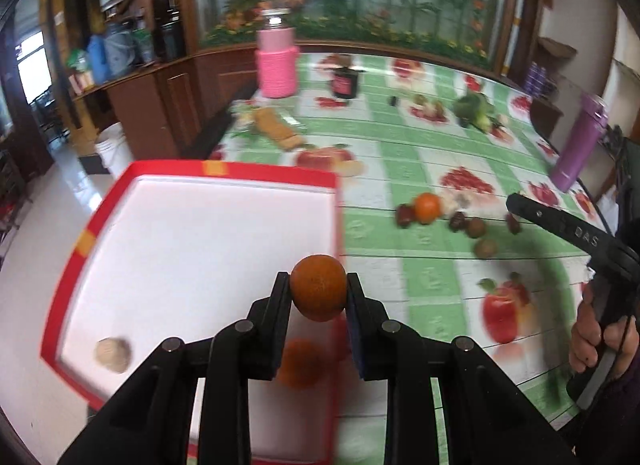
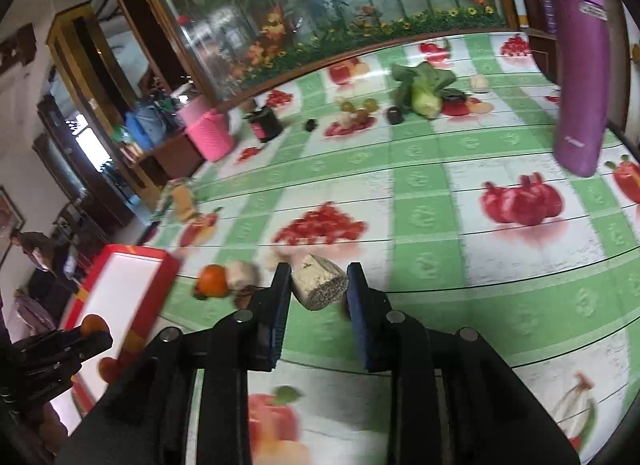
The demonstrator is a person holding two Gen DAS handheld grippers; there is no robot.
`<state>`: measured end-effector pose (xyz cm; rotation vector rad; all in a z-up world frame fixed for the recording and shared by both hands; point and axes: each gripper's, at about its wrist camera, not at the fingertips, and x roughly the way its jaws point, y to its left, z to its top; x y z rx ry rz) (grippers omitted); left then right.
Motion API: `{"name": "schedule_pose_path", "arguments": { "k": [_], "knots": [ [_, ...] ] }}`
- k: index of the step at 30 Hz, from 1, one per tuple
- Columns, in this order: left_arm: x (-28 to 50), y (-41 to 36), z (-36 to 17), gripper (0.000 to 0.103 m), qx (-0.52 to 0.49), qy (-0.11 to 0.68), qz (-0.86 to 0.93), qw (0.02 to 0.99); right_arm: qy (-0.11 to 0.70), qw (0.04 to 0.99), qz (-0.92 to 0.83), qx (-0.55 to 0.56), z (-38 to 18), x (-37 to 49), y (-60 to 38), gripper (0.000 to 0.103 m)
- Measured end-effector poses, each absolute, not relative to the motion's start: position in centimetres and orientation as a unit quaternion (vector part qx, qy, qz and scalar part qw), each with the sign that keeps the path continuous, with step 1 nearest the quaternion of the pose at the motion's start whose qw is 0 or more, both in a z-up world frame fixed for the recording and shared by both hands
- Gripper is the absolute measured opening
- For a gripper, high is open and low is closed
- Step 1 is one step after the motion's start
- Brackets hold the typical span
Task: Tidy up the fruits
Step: 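Carry the orange and beige cube into the tray and open both grippers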
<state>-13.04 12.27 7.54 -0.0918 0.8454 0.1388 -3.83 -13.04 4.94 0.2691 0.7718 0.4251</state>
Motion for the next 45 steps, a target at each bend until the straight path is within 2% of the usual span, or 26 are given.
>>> {"name": "schedule_pose_path", "arguments": {
  "k": [7, 14, 21, 33, 36, 39, 43, 45],
  "knots": [
    [-15.0, 17.7, 6.0, 0.026, -0.076, 0.419, 0.120, 0.897, 0.386, 0.865, 0.308, 0.094, 5.1, -6.3, -1.1, 0.031],
    [-15.1, 19.9, 4.6, 0.026, -0.075, 0.424, 0.144, 0.891, 0.399, 0.841, 0.364, 0.014, 5.2, -9.1, 10.1, 0.031],
    [-15.6, 20.7, 3.9, 0.026, -0.068, 0.425, 0.157, 0.889, 0.440, 0.830, 0.343, -0.026, 2.9, -8.9, 13.0, 0.031],
    [-15.8, 21.1, 3.0, 0.027, -0.060, 0.440, 0.181, 0.878, 0.453, 0.827, 0.329, -0.043, 2.1, -8.9, 12.7, 0.031],
    [-16.0, 21.0, 3.2, 0.032, -0.060, 0.439, 0.186, 0.877, 0.460, 0.822, 0.334, -0.036, 2.2, -8.8, 12.4, 0.031],
    [-16.2, 20.8, 3.8, 0.046, -0.057, 0.432, 0.192, 0.879, 0.454, 0.824, 0.340, -0.023, 2.7, -9.0, 11.5, 0.033],
    [-16.5, 20.4, 4.6, 0.057, -0.050, 0.422, 0.198, 0.883, 0.429, 0.836, 0.343, 0.003, 4.1, -9.3, 9.5, 0.044],
    [-16.8, 20.3, 5.0, 0.061, -0.056, 0.418, 0.196, 0.885, 0.413, 0.845, 0.340, 0.011, 4.9, -9.5, 8.3, 0.045]
  ]
}}
